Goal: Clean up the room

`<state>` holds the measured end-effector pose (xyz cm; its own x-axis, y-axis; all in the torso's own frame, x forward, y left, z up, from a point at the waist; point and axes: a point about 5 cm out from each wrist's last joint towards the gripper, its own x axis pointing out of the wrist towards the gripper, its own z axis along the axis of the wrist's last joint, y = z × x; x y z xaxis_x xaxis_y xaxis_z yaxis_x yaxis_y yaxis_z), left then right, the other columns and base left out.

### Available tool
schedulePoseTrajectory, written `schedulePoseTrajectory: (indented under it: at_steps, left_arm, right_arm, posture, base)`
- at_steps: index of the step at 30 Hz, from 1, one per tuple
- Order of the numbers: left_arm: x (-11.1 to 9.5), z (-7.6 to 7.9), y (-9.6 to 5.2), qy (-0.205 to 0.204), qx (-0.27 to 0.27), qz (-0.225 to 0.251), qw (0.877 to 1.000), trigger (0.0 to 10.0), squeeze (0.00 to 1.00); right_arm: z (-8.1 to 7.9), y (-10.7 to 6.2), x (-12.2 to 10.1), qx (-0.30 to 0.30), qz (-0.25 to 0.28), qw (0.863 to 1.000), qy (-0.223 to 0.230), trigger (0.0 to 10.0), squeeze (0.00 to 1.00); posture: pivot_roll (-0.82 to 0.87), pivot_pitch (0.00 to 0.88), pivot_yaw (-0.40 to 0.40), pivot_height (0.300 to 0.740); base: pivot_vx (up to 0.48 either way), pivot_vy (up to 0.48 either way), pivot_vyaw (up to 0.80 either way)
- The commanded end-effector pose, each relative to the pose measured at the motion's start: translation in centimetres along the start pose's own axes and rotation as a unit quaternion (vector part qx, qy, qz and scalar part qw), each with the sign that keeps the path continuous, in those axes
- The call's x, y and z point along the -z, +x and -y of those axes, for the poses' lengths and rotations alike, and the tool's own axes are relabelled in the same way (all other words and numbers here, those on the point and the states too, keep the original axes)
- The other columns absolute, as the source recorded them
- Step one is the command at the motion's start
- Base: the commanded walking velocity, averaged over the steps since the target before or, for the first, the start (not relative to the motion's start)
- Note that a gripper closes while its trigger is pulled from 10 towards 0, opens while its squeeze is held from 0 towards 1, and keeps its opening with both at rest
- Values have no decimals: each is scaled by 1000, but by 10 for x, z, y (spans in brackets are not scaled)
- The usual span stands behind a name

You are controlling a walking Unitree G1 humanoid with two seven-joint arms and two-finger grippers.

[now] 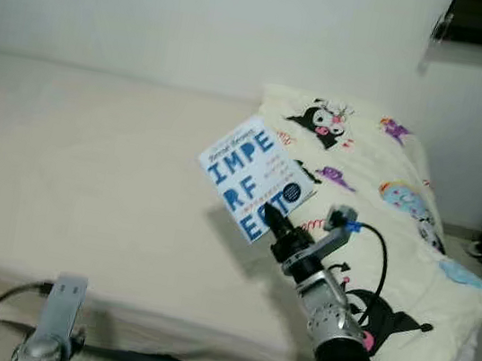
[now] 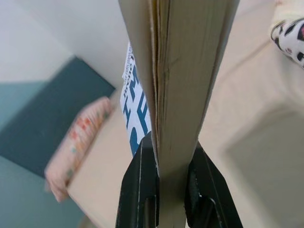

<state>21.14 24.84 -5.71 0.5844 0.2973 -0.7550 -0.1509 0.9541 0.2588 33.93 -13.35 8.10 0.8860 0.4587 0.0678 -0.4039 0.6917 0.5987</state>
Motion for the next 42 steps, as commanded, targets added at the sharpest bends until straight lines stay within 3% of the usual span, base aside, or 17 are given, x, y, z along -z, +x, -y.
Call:
schedulePoseTrajectory:
  at_steps: [1,6,7,9,12,14,15,16,17,18,19,21,22,25,27,38,42]
  left_arm:
    - [14,-4,-1,-4,-2,-28,1000,10000,0]
    - [43,-5,-7,-9,0,-60,998,10000,0]
    - [43,-5,-7,-9,0,-60,998,10000,0]
    - [44,-4,-7,-10,1,-62,998,10000,0]
    - [42,-2,-7,-13,2,-63,998,10000,0]
    - [42,-2,-7,-13,2,-63,998,10000,0]
    - [40,1,-6,-10,5,-63,998,10000,0]
    - [40,1,-6,-10,5,-63,998,10000,0]
    - [37,4,-6,-8,9,-61,998,10000,0]
    - [37,4,-6,-8,9,-61,998,10000,0]
    - [35,8,-6,-7,13,-58,998,10000,0]
    - [32,13,-5,-5,18,-54,998,10000,0]
    - [32,13,-5,-5,18,-54,998,10000,0]
    - [32,18,-6,-11,25,-52,998,10000,0]
    - [32,20,-6,-12,28,-51,998,10000,0]
    - [36,23,-7,-2,40,-53,998,10000,0]
    - [36,24,-7,-7,52,-54,997,10000,0]
  right_arm:
    - [1,-2,5,3,-12,1000,-7,0,0]
    - [25,-28,26,66,-67,995,-21,0,0]
    - [25,-28,26,66,-67,995,-21,0,0]
    - [45,-53,43,131,-108,985,-21,0,0]
    - [56,-70,52,167,-135,976,-27,0,0]
    - [56,-70,52,167,-135,976,-27,0,0]
    - [64,-82,56,195,-151,968,-36,0,0]
    - [64,-82,56,195,-151,968,-36,0,0]
    - [72,-95,61,230,-170,957,-48,2275,0]
    - [72,-95,61,230,-170,957,-48,2275,0]
    - [79,-108,64,263,-192,943,-68,10000,0]
    - [88,-127,69,304,-210,926,-78,10000,0]
    - [88,-127,69,304,-210,926,-78,10000,0]
    - [98,-151,74,353,-232,903,-81,10000,0]
    - [100,-158,76,364,-238,897,-81,10000,0]
    - [103,-163,74,377,-236,891,-87,10000,0]
    - [102,-154,67,368,-217,900,-89,10000,0]
  posture:
    - [-67,0,2,689]
    - [-71,0,-13,714]
    - [-71,0,-13,714]
    - [-66,0,-26,729]
    - [-65,0,-32,739]
    - [-65,0,-32,739]
    - [-66,0,-34,740]
    - [-66,0,-34,740]
    - [-72,0,-33,740]
    - [-72,0,-33,740]
    - [-76,0,-33,740]
    - [-79,0,-34,740]
    - [-79,0,-34,740]
    - [-81,0,-41,740]
    - [-81,0,-41,740]
    - [-89,0,-44,740]
    - [-88,0,-43,740]
  base:
    - [0,0,0]
    - [0,0,0]
    - [0,0,0]
    - [0,0,0]
    - [0,0,0]
    - [0,0,0]
    - [-386,0,0]
    - [-386,0,0]
    - [-431,0,0]
    - [-431,0,0]
    - [-435,0,0]
    - [-435,0,0]
    - [-435,0,0]
    - [-437,0,760]
    - [-217,0,763]
    - [0,0,763]
    - [0,0,763]
